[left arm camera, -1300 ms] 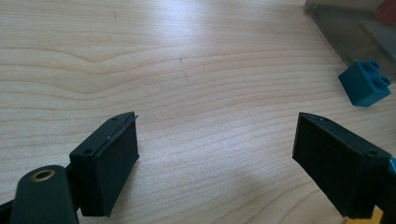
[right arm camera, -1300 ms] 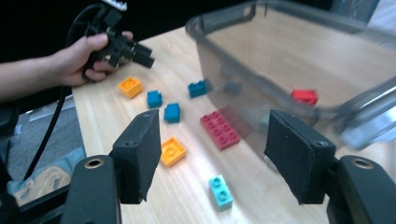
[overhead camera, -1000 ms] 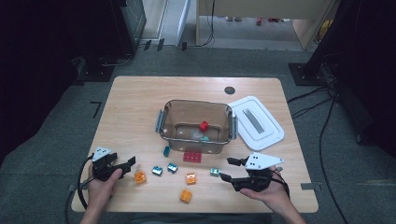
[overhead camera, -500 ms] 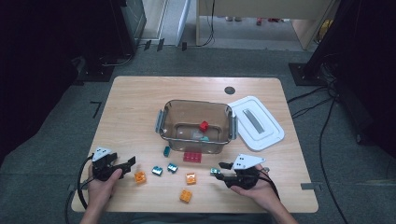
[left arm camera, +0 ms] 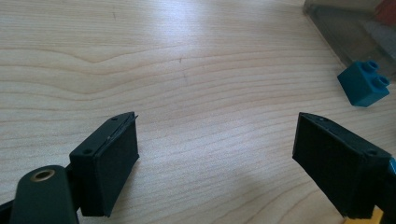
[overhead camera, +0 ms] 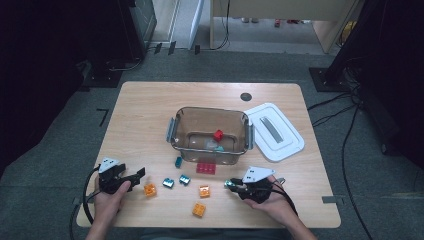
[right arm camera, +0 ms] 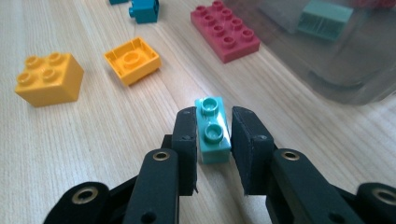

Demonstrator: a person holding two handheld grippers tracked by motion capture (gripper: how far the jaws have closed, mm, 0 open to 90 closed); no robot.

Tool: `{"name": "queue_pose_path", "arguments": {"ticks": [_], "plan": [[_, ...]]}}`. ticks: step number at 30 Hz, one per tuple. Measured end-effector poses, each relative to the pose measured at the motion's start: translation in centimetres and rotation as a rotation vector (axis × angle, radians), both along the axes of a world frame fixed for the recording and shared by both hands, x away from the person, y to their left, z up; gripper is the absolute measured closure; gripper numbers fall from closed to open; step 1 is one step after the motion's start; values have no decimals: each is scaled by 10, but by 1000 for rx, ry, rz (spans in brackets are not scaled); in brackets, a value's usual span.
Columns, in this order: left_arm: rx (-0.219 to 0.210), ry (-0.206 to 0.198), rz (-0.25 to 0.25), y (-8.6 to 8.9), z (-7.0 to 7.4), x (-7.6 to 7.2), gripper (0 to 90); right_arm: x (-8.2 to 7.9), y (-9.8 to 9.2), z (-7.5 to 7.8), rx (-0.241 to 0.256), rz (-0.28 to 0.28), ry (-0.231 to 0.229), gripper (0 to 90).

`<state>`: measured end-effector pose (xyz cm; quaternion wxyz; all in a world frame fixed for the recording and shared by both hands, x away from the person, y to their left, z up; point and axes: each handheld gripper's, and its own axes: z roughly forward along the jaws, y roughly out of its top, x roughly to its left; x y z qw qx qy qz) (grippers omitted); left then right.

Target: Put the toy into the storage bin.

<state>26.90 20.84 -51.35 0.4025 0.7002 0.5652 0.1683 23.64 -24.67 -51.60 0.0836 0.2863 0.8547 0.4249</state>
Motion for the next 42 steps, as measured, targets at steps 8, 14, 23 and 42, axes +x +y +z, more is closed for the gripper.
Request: {"name": "queue_pose_path", "arguments": {"ticks": [8, 14, 23, 42], "plan": [[-1, 0, 1, 0, 0, 0, 142, 0, 0, -2, -3, -19, 3, 764], [-2, 0, 1, 0, 0, 0, 142, -1, -1, 0, 11, -15, 6, 765], [-1, 1, 1, 0, 0, 0, 142, -5, -6, 22, 82, -23, -27, 765], [0, 1, 0, 0, 0, 0, 142, -5, -11, 87, 187, -5, -113, 765]]}}
